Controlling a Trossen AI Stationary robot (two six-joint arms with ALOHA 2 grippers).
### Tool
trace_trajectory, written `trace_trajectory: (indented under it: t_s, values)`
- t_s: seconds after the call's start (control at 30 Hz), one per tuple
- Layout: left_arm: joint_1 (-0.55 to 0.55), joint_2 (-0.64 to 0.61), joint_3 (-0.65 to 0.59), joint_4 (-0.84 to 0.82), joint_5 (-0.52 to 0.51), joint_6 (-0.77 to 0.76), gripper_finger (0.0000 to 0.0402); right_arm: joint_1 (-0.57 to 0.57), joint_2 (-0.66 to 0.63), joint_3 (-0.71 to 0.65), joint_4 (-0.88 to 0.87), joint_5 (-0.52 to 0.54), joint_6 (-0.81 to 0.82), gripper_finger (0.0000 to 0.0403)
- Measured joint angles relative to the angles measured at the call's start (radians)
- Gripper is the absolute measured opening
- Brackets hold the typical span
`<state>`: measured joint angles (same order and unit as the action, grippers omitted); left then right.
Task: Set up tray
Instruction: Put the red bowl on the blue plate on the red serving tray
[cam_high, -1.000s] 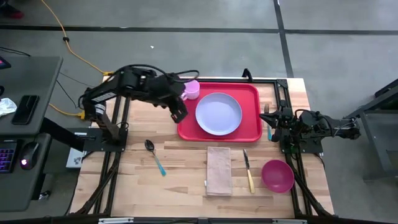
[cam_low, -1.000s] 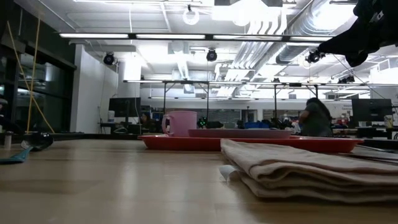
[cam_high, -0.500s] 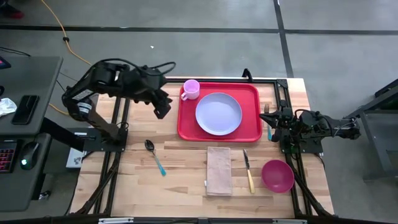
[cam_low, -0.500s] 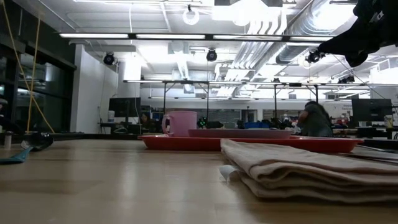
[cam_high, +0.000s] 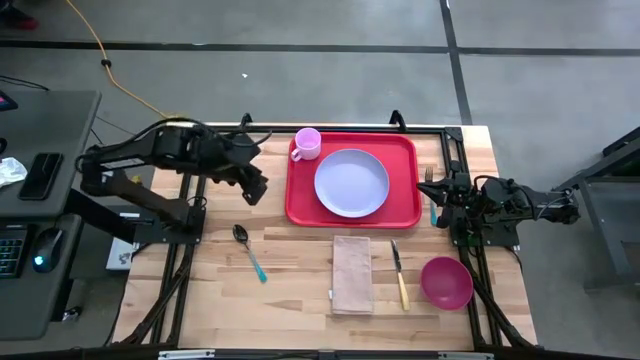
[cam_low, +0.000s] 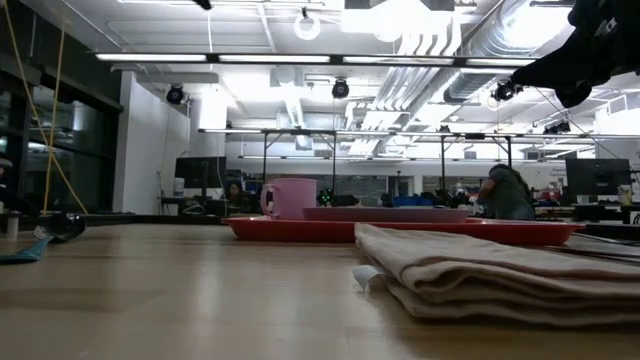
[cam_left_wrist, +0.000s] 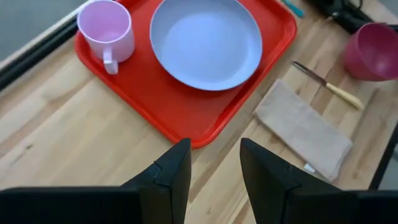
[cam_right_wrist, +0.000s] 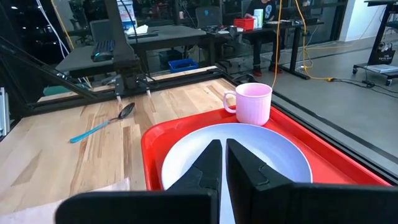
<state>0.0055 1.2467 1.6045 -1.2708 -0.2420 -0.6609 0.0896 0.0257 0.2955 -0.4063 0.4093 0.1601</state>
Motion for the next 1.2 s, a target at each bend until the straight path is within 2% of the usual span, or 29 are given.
trace_trajectory:
  t_s: [0.2,0.4,0.7,0.87,1.2]
  values:
    - [0.000,-0.123,-0.215,0.126,0.030,-0.074,0.0166,0.000,0.000,0.000,0.002,0.006,0.000,0.0000]
    - [0.000,-0.176,-0.393,0.253,0.108,-0.104,0.0166,0.000,0.000,0.000,0.003,0.008,0.001,0.0000]
    - [-0.033,-0.184,-0.524,0.354,0.143,-0.108,0.0166,0.000,0.000,0.000,0.000,0.008,0.050,0.0000]
    - [-0.128,-0.184,-0.574,0.366,0.080,-0.134,0.0166,0.000,0.000,0.000,-0.001,0.008,0.047,0.0000]
    - [-0.334,-0.238,-0.692,0.417,-0.049,-0.299,0.0166,0.000,0.000,0.000,-0.035,0.053,0.041,0.0000]
